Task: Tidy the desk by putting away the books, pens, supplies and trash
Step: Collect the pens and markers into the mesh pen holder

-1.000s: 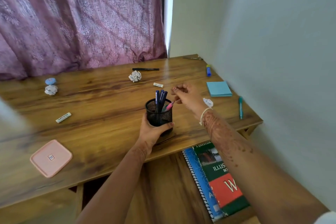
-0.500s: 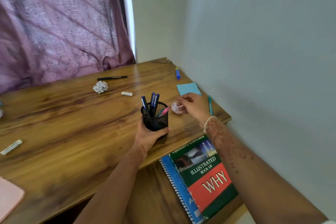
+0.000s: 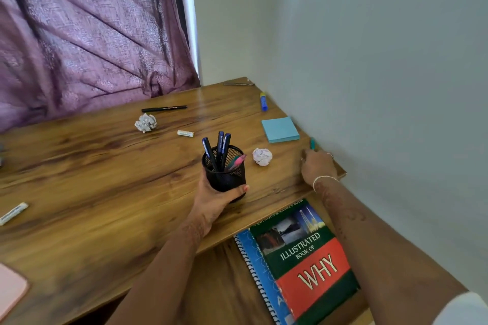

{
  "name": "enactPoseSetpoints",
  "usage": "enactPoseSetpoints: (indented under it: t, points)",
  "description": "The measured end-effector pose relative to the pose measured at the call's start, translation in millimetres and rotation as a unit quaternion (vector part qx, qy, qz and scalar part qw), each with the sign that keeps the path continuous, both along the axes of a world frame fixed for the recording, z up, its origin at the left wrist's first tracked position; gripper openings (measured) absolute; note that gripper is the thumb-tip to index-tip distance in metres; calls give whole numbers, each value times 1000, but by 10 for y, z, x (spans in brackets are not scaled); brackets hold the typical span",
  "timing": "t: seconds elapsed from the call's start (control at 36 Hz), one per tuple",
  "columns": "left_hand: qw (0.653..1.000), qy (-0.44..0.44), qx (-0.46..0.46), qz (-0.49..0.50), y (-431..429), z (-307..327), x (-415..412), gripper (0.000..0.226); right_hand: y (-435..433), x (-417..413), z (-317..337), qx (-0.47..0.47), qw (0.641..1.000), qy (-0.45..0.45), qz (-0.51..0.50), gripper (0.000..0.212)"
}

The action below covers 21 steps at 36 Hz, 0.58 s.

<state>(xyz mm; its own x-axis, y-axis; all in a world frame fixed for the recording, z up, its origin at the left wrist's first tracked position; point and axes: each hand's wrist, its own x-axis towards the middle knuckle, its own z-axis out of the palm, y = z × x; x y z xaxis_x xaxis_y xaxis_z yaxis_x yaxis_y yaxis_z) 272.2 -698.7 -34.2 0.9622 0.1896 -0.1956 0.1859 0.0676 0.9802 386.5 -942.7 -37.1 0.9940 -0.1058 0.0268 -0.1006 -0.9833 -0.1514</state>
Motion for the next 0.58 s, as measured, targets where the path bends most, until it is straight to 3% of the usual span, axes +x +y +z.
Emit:
enactPoseSetpoints:
  t: [0.08,0.22,0.31,0.36,0.44,0.5,0.58]
  points:
    - [1000,3,7,5,13,-14,9,103,56,-12,89,-30,999,-23,6,28]
    - [1000,8,6,-1,1,-4,7,101,56,-29,167,12,999,-37,6,27]
    - [1000,16,8,1,4,-9,8,104,50,-41,208,80,996,-23,-20,30]
    - [1000,20,13,0,6,-6,7,110,60,-51,241,174,983,-25,-52,35]
    - [1000,19,8,1,-7,3,-1,108,108,-63,297,350,931,-27,-103,54]
    - [1000,20,2,3,-28,16,-8,102,174,-73,380,496,861,-5,-115,60]
    - [1000,25,0,2,-47,31,-17,96,293,-94,587,646,759,15,-82,40]
